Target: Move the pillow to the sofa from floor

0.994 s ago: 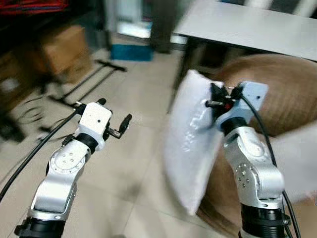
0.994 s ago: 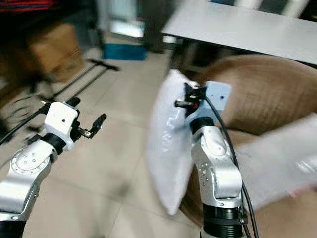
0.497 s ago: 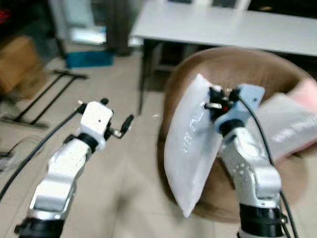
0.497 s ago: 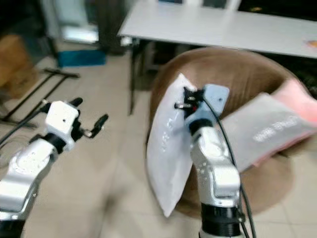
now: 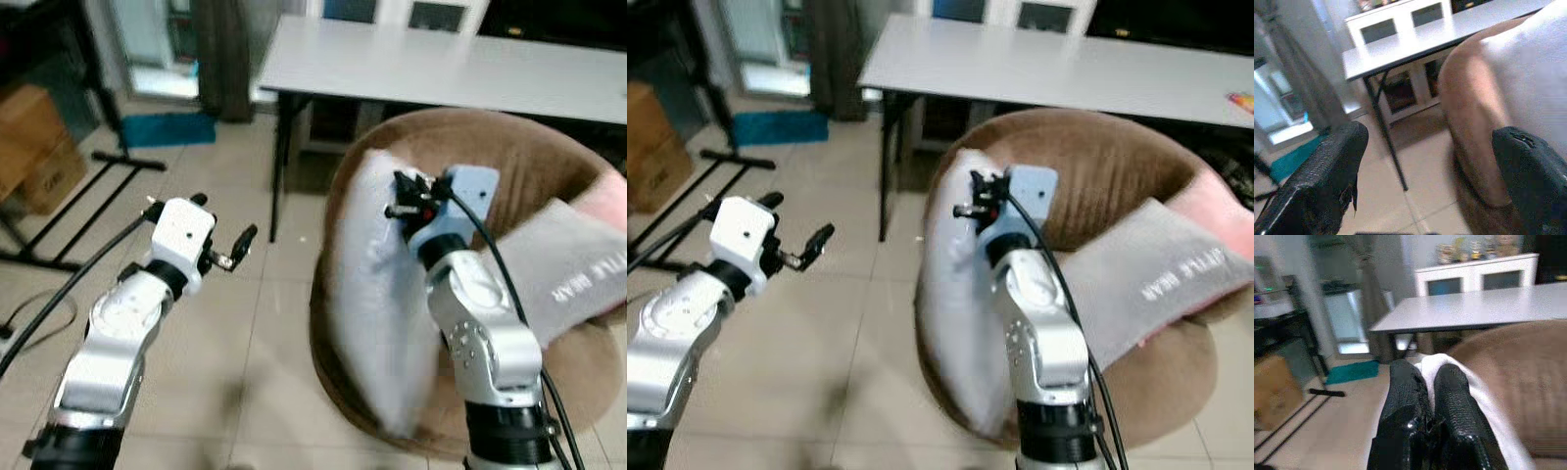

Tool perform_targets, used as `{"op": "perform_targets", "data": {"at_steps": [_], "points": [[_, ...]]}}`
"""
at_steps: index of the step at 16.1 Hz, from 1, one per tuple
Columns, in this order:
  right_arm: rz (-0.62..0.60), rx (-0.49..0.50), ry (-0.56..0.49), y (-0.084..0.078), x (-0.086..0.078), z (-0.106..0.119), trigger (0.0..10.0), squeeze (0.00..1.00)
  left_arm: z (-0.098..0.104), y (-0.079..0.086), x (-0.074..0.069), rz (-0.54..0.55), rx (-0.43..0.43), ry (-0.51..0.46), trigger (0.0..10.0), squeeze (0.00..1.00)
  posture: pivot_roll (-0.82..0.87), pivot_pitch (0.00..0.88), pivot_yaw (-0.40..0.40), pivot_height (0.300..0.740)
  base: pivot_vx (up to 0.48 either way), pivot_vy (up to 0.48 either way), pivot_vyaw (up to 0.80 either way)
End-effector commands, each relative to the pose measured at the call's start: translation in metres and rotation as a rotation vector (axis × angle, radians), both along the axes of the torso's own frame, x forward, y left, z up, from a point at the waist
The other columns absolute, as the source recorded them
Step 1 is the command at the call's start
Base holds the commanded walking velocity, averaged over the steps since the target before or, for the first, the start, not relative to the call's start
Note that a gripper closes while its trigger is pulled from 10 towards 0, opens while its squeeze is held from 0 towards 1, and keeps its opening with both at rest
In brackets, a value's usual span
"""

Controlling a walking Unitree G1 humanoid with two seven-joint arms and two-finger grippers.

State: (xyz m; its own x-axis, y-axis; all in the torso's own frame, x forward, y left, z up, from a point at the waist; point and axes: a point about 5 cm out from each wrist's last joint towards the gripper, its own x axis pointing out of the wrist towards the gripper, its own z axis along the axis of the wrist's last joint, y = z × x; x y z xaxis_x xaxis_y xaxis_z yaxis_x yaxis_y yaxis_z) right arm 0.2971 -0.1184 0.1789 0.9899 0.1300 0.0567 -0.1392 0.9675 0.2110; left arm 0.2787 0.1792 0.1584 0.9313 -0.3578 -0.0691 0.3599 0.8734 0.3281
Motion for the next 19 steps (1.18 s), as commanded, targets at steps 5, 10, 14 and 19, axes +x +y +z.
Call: {"op": "perform_targets", "data": {"at_steps": [5,10,14,19], "points": [[-0.045,-0.005,-0.031,-0.006,0.002,0.009,10.0,0.0,0.003,-0.006,0.001,-0.042,0.002,-0.006,10.0,0.0,-0.05,0.0,-0.025,0.74,0.299,0.0,-0.48],[-0.01,-0.004,-0.081,-0.001,0.002,0.018,10.0,0.0,0.004,-0.007,0.002,-0.051,0.008,-0.003,10.0,0.0,-0.05,0.0,-0.016,0.74,0.297,0.0,-0.47],[-0.011,-0.001,-0.087,-0.001,0.004,0.019,10.0,0.0,0.004,-0.006,0.002,-0.051,0.01,-0.002,10.0,0.0,-0.05,0.0,-0.016,0.74,0.29,0.0,0.0],[-0.114,-0.032,-0.057,-0.009,0.017,0.015,10.0,0.0,-0.002,-0.01,-0.002,-0.084,0.048,0.018,10.0,0.0,-0.05,0.0,-0.019,0.74,0.0,0.0,0.0]]}}
